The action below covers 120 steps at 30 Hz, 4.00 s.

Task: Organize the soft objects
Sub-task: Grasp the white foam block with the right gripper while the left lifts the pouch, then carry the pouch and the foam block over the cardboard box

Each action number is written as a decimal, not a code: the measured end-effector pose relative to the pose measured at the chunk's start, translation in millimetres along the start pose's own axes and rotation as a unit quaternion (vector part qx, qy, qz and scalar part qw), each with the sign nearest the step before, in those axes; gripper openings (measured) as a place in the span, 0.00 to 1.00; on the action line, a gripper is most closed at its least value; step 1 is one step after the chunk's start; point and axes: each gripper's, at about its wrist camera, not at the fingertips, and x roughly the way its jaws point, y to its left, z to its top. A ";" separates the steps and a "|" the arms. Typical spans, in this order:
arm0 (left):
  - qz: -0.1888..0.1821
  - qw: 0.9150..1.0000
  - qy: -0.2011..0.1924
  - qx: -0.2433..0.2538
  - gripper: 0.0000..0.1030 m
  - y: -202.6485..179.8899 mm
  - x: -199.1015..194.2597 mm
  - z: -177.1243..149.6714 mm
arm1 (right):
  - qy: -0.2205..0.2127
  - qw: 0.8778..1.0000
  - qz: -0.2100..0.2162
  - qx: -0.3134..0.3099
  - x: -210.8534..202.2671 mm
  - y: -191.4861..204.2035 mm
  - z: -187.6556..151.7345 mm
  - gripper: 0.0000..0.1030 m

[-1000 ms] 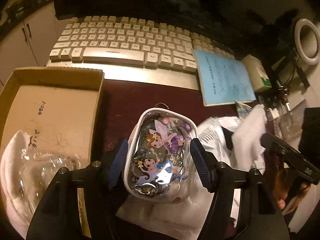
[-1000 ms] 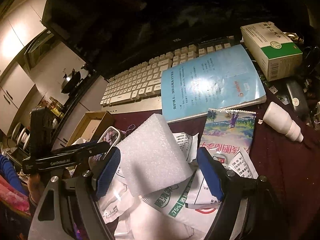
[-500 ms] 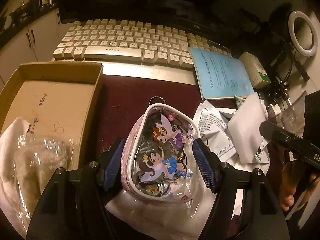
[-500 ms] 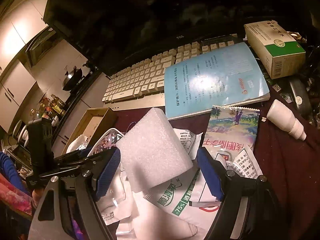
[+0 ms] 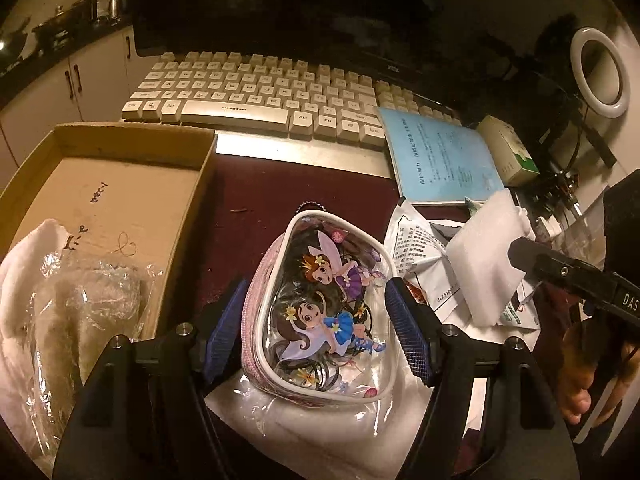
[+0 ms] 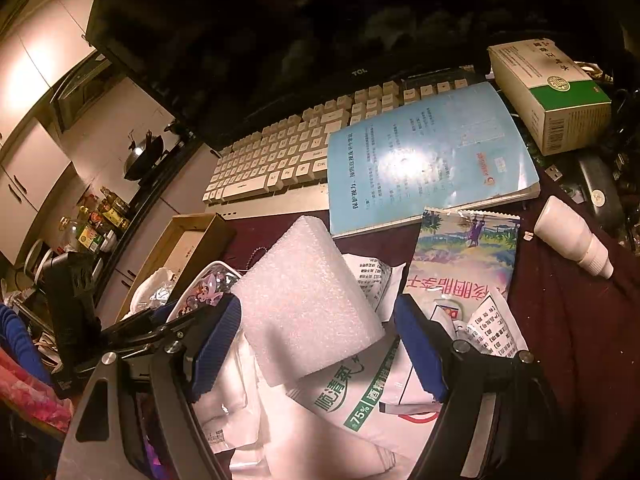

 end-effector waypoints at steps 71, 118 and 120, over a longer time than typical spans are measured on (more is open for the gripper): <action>-0.148 0.966 -0.108 -0.181 0.14 72.3 -111.5 -37.9 | -0.059 0.997 0.046 -0.011 -32.9 52.8 -10.3 0.16; 0.034 0.966 -0.088 -0.241 0.15 219.8 -78.4 14.5 | 0.088 0.994 0.025 -0.054 155.1 177.6 20.3 0.16; 0.011 0.961 -0.086 -0.261 0.26 227.5 -77.5 12.2 | 0.088 0.995 0.023 -0.048 155.0 173.2 20.3 0.18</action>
